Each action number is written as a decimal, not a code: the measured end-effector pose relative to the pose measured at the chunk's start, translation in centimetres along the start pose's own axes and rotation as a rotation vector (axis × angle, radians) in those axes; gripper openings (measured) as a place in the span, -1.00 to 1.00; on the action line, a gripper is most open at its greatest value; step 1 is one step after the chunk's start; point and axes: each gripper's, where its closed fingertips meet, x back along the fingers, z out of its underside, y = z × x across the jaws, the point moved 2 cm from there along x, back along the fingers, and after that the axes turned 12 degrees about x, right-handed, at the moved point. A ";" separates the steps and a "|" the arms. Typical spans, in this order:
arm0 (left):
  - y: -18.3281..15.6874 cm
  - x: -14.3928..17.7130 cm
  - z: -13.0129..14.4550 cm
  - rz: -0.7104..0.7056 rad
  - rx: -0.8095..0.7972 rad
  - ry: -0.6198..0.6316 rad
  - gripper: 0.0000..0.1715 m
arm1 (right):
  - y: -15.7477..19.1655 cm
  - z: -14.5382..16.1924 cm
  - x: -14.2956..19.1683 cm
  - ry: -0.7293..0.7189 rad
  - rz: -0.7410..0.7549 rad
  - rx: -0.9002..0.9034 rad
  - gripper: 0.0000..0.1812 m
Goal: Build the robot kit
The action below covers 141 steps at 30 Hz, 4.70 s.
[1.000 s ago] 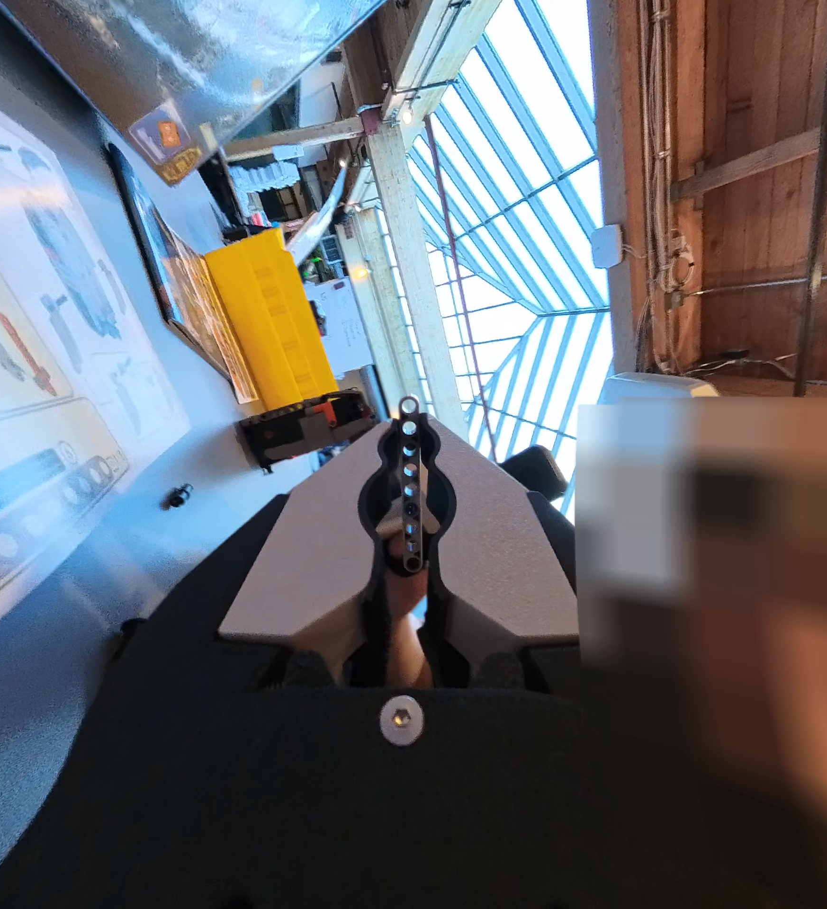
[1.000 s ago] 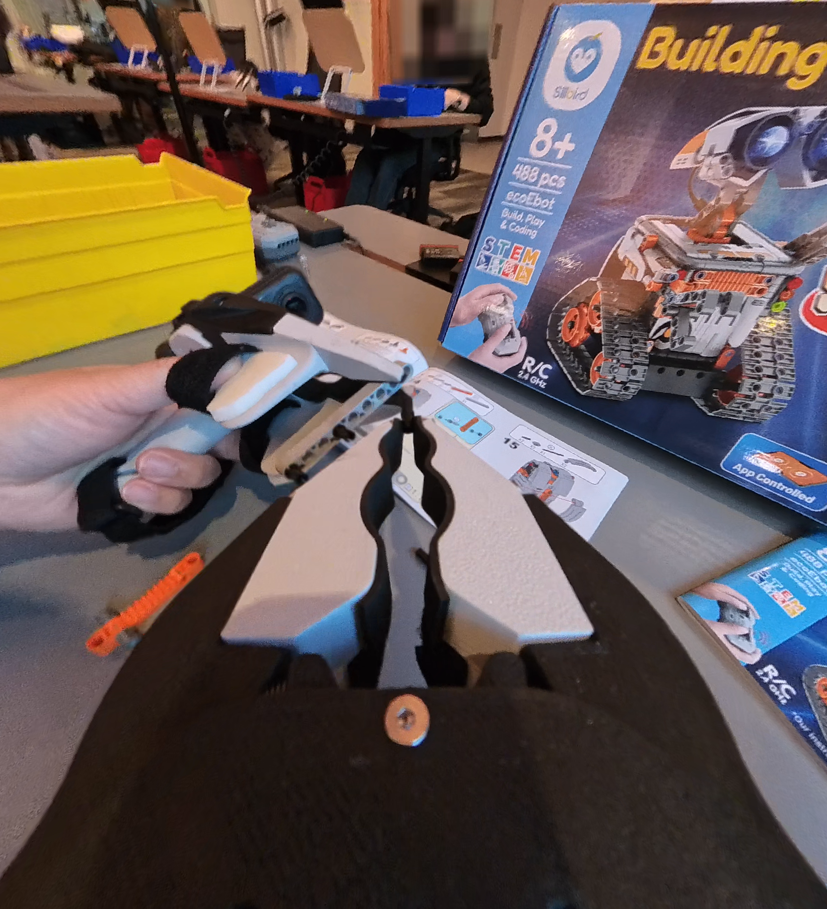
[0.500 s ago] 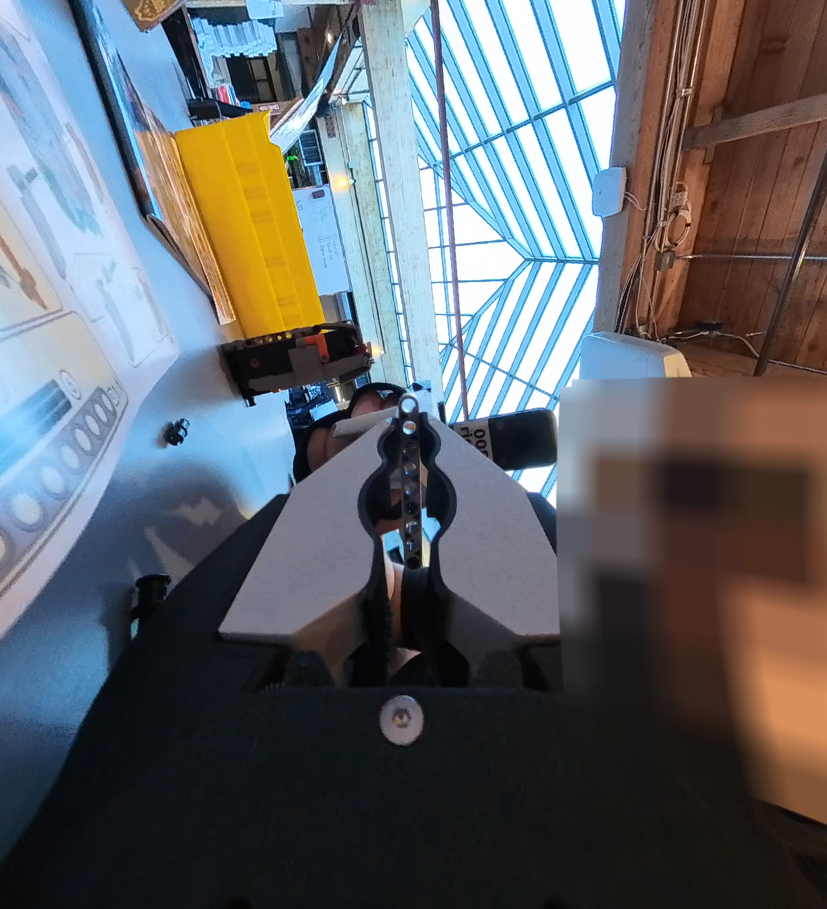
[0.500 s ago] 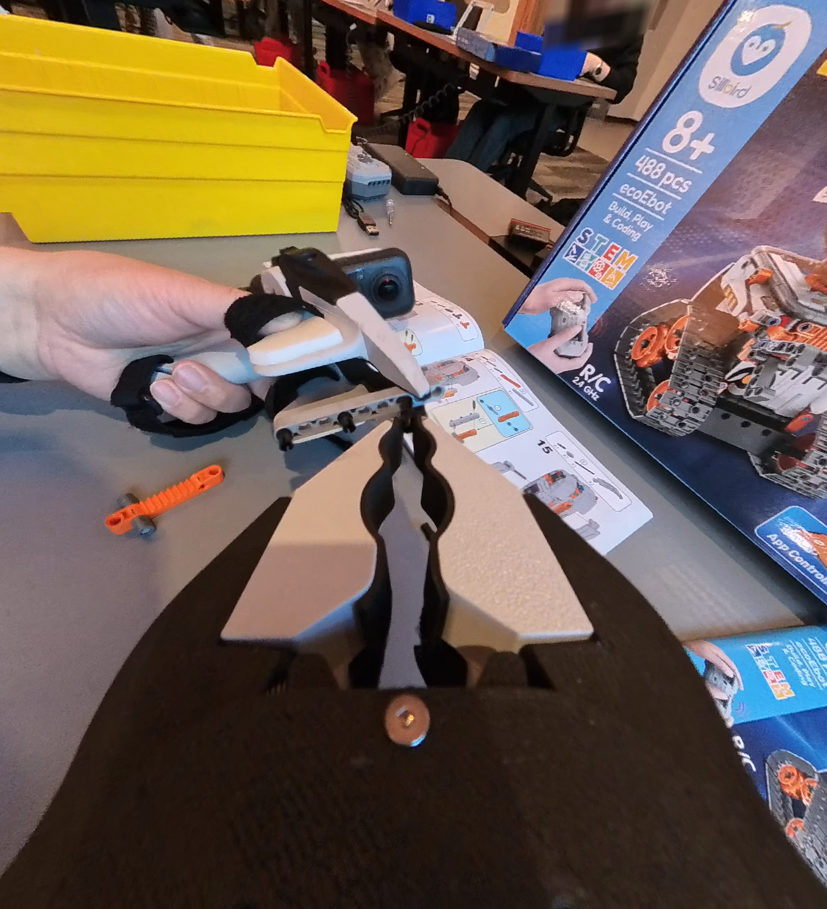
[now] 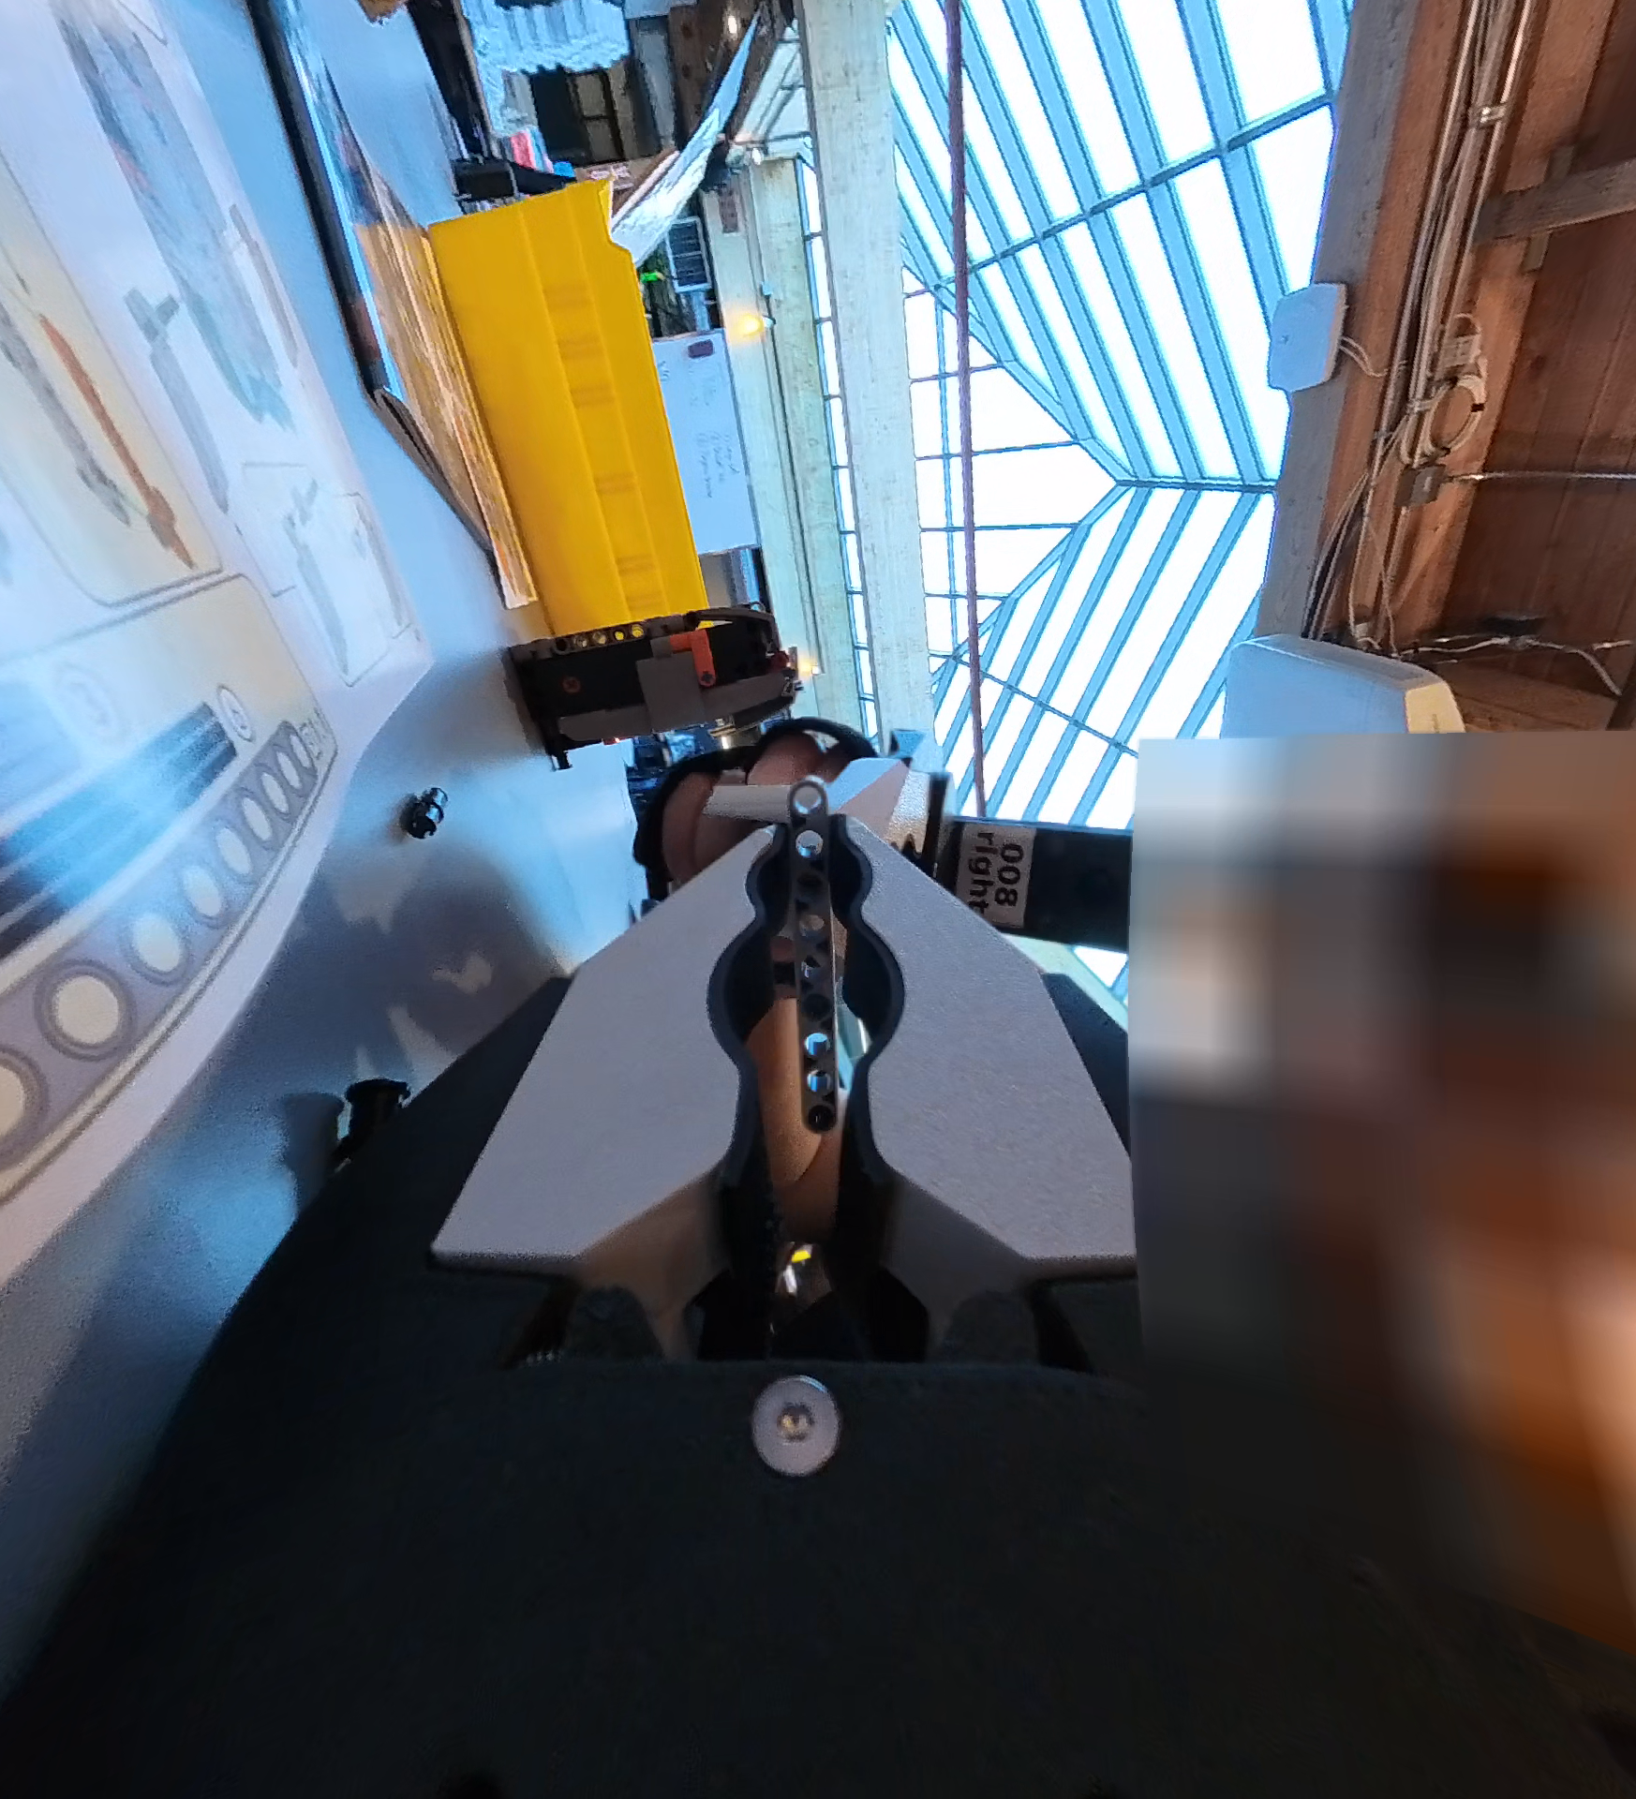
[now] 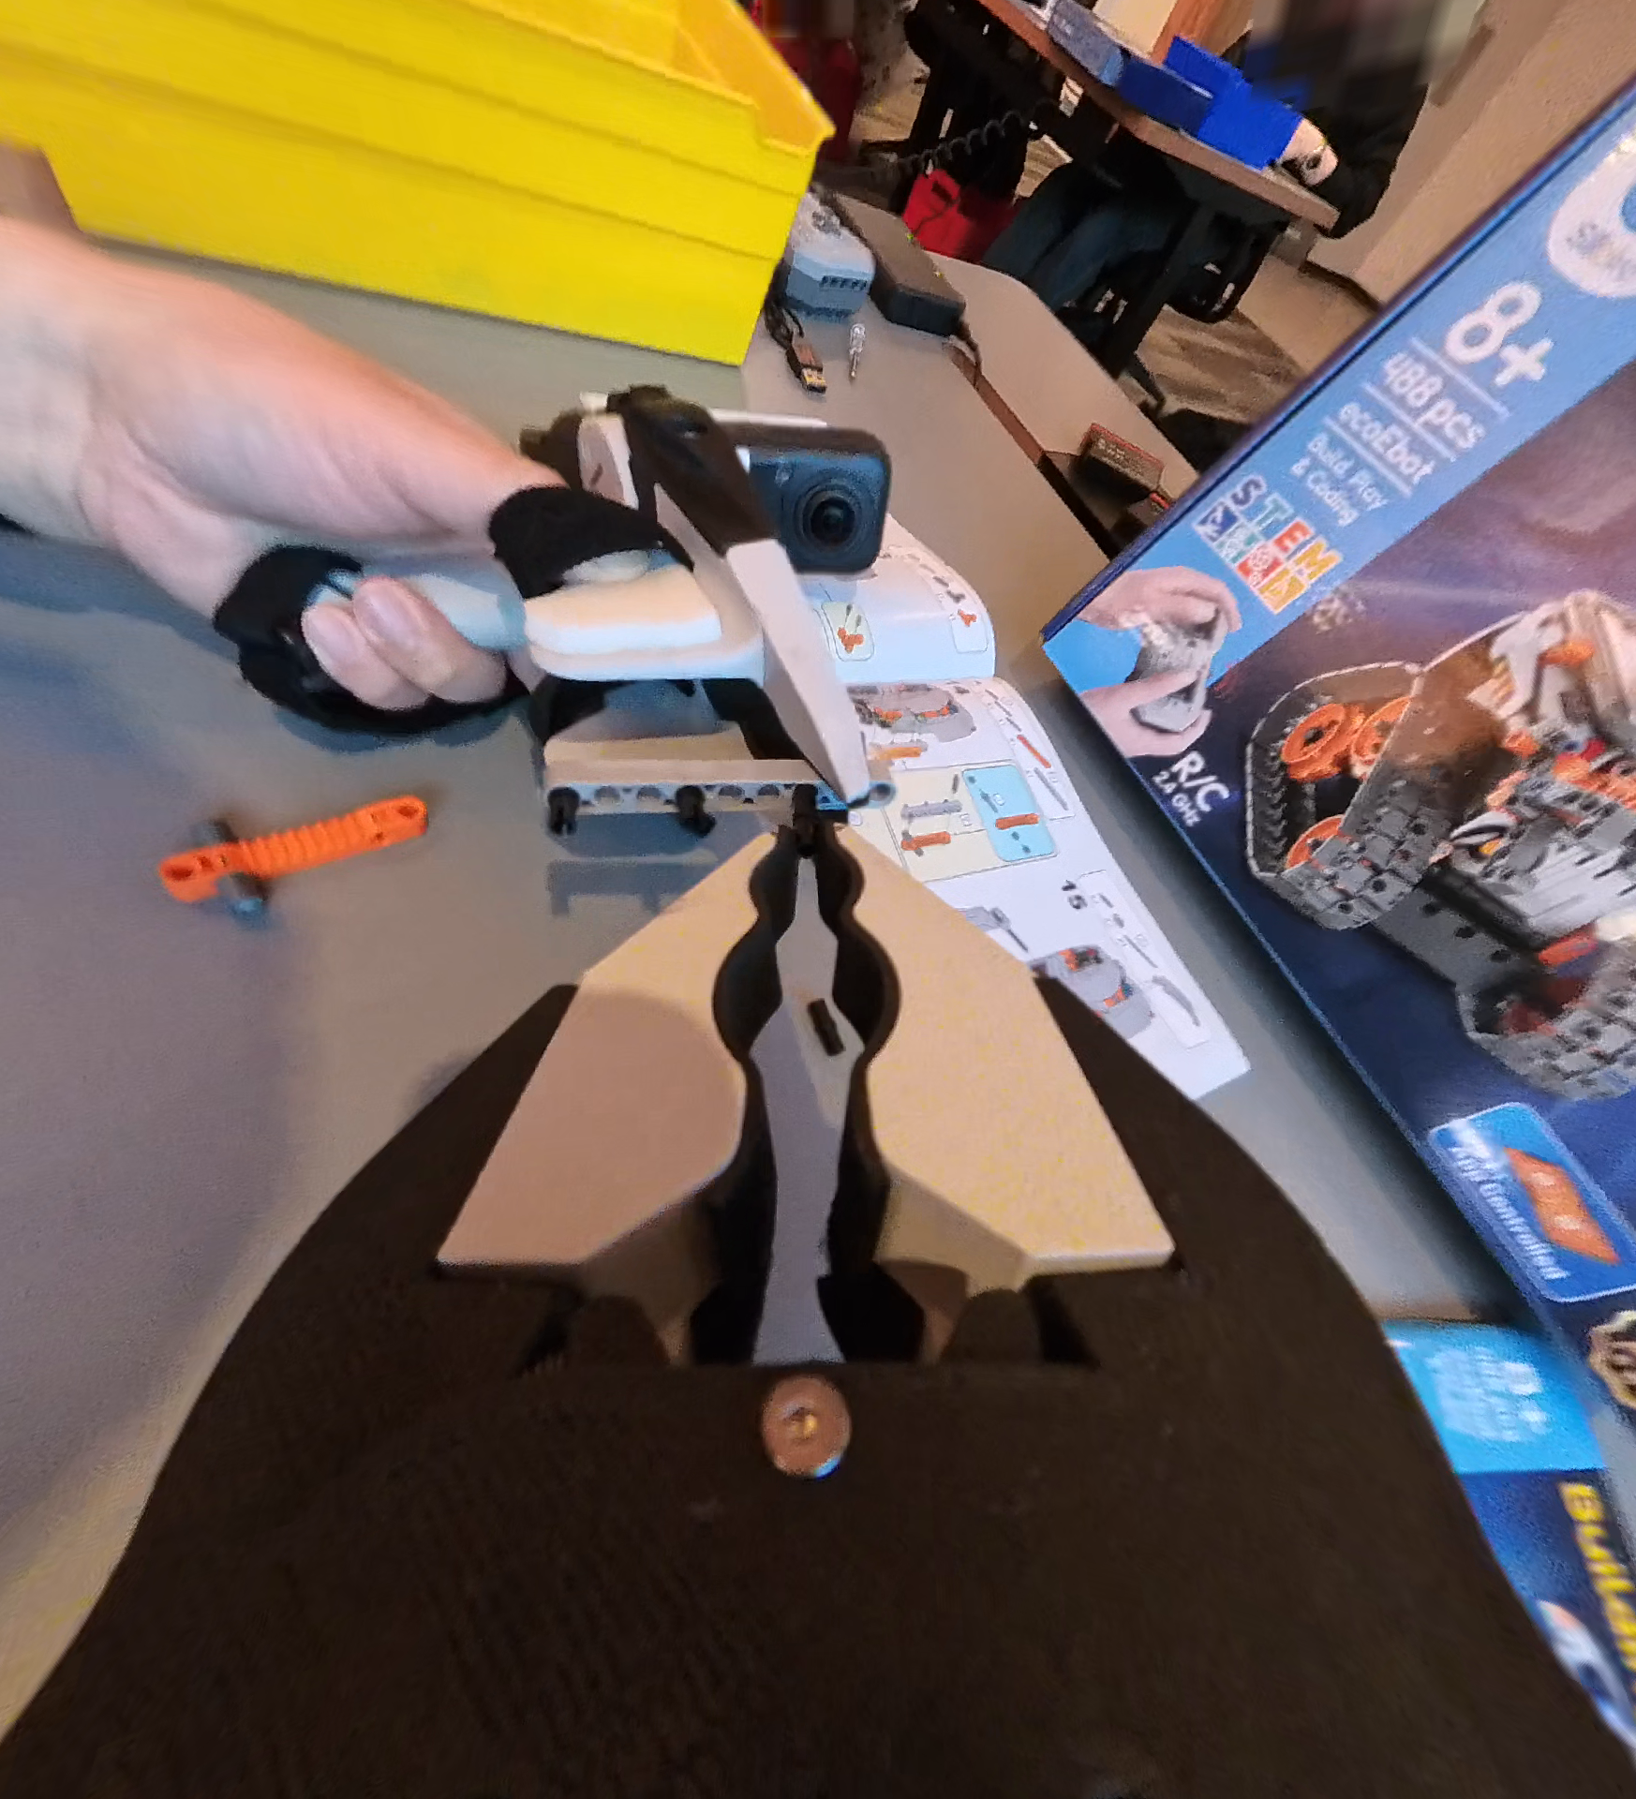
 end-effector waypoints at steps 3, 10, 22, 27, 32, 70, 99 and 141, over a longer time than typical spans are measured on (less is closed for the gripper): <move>0.1 0.0 0.0 -0.031 -0.014 -0.006 -0.96 | 0.1 0.0 0.0 0.020 0.015 0.076 -0.99; 0.0 0.2 0.0 -0.087 -0.062 -0.025 -0.95 | 0.3 -0.1 -0.2 0.048 0.069 0.194 -0.99; -0.3 0.4 -0.6 -0.034 -0.058 -0.110 -0.95 | -0.2 -0.1 -0.7 0.060 0.147 0.117 -0.99; -0.7 0.2 -0.8 0.005 -0.066 -0.150 -0.94 | -0.6 -0.1 -0.8 0.038 0.152 0.007 -0.99; -0.6 0.1 -0.9 0.003 -0.078 -0.176 -0.94 | -0.6 0.1 -0.9 0.088 0.184 0.123 -0.99; -0.4 0.9 -1.7 -0.052 -0.090 -0.323 -0.95 | -0.3 -0.5 -2.0 0.348 0.432 0.595 -0.99; -0.1 -0.1 -1.6 -0.275 -0.352 -0.262 -0.95 | -0.5 1.0 -1.9 0.058 0.050 -0.521 -0.99; -0.8 0.7 -1.7 0.004 -0.064 -0.273 -0.96 | -1.2 -0.2 -1.7 -0.174 -0.018 -0.549 -0.99</move>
